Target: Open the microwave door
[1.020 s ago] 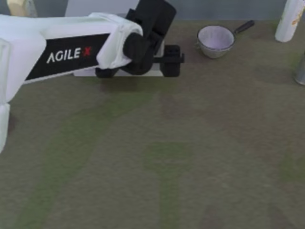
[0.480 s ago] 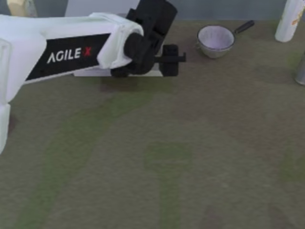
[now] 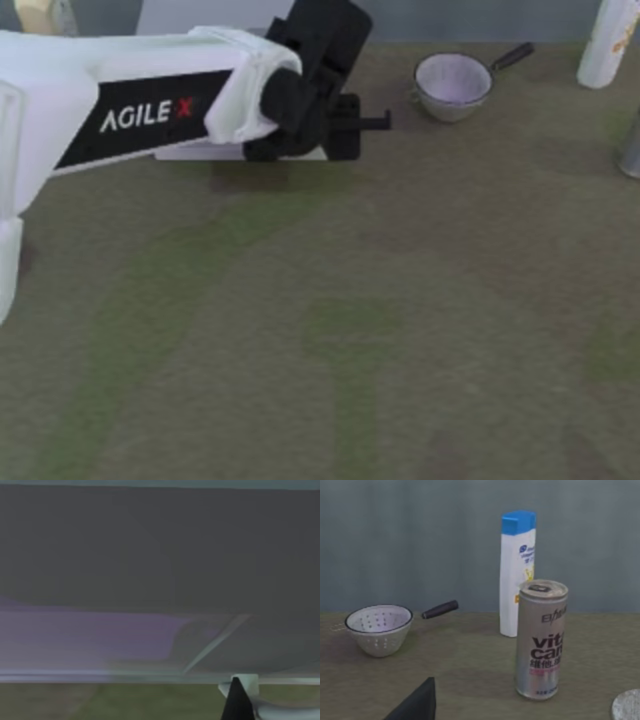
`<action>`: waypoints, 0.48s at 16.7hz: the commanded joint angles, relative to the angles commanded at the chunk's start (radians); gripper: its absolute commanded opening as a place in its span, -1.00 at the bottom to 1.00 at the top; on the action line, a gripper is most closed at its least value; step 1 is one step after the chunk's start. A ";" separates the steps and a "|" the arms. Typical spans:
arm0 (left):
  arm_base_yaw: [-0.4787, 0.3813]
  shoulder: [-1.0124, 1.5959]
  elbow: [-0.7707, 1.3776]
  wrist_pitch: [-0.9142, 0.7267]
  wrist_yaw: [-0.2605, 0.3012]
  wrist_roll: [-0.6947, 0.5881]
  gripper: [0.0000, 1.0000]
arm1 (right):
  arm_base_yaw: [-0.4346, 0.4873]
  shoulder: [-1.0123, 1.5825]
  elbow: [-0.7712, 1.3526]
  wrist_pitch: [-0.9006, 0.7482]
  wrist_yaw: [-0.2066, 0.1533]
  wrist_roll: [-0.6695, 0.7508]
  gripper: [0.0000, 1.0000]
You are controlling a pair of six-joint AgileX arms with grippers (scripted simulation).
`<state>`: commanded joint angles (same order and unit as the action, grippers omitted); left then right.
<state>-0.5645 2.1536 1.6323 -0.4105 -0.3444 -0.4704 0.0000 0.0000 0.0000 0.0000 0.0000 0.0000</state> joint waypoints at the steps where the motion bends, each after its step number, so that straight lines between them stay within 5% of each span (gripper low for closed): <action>1: 0.000 0.000 0.000 0.000 0.000 0.000 -1.00 | 0.000 0.000 0.000 0.000 0.000 0.000 1.00; 8: -0.035 -0.060 -0.093 0.015 -0.003 -0.016 -1.00 | 0.000 0.000 0.000 0.000 0.000 0.000 1.00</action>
<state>-0.5991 2.0941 1.5388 -0.3953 -0.3476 -0.4866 0.0000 0.0000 0.0000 0.0000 0.0000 0.0000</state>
